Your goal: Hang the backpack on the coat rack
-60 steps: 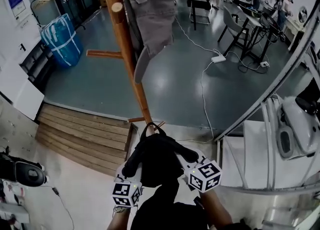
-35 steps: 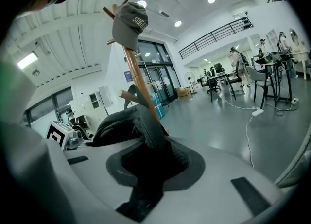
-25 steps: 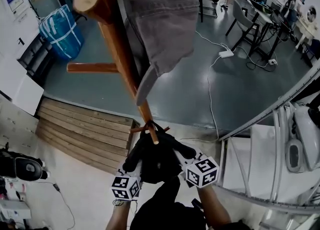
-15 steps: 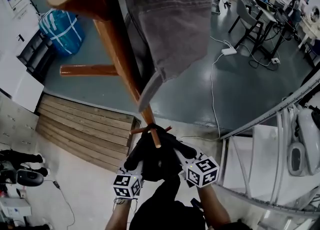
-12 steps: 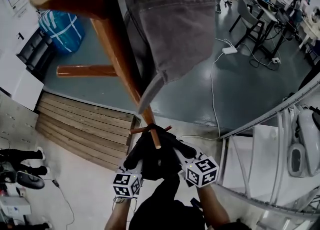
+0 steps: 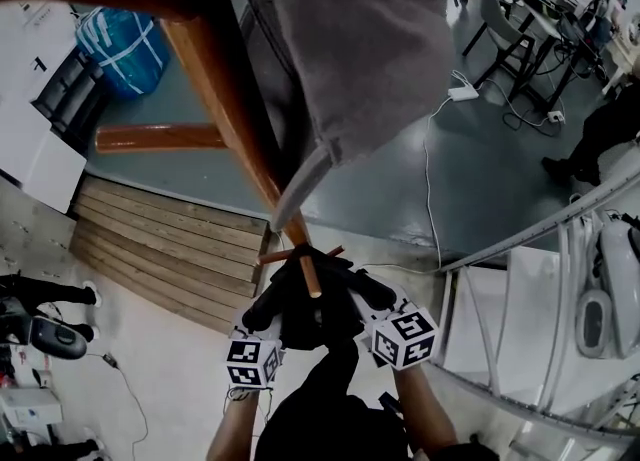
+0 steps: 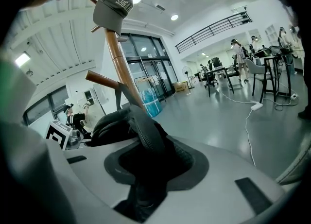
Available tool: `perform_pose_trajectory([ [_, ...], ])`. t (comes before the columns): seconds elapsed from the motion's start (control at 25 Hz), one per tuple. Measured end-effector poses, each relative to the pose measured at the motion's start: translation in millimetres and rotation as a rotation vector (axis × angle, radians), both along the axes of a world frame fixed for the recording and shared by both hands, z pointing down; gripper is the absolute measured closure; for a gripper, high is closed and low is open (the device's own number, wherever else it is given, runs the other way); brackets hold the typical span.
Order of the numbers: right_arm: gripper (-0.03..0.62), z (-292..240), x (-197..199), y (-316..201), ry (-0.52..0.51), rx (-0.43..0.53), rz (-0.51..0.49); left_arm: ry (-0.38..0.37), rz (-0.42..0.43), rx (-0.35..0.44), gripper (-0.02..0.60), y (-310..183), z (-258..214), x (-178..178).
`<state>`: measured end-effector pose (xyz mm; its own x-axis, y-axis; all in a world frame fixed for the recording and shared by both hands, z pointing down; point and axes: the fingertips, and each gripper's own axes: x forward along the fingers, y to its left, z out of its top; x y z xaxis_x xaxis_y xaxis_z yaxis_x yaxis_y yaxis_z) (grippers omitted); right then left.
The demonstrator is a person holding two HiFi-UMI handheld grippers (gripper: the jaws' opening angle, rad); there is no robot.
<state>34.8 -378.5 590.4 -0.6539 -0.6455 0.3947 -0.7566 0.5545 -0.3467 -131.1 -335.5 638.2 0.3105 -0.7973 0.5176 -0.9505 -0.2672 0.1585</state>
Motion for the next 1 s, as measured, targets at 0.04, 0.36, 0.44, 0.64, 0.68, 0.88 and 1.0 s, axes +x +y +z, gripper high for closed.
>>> perform_pose_trajectory([
  [0.04,0.496,1,1,0,0.001,0.002,-0.001,-0.010,0.001,-0.003,0.450,-1,1,0],
  [0.36,0.459,6,6,6,0.034,0.012,-0.014,-0.040,0.015,-0.020,0.407,6,6,1],
  [0.44,0.437,7,8,8,0.035,0.005,-0.016,-0.036,0.027,-0.026,0.394,9,6,3],
  [0.64,0.398,4,18,13,0.045,0.011,-0.019,-0.031,0.033,-0.025,0.359,16,3,9],
  [0.68,0.391,1,19,12,0.042,0.015,-0.016,-0.028,0.032,-0.020,0.357,17,1,9],
  [0.88,0.384,-11,22,15,0.021,0.035,-0.005,-0.018,0.019,-0.003,0.353,27,-8,4],
  [1.0,0.384,-17,25,21,0.025,0.045,-0.001,-0.014,0.016,0.002,0.353,35,-12,2],
])
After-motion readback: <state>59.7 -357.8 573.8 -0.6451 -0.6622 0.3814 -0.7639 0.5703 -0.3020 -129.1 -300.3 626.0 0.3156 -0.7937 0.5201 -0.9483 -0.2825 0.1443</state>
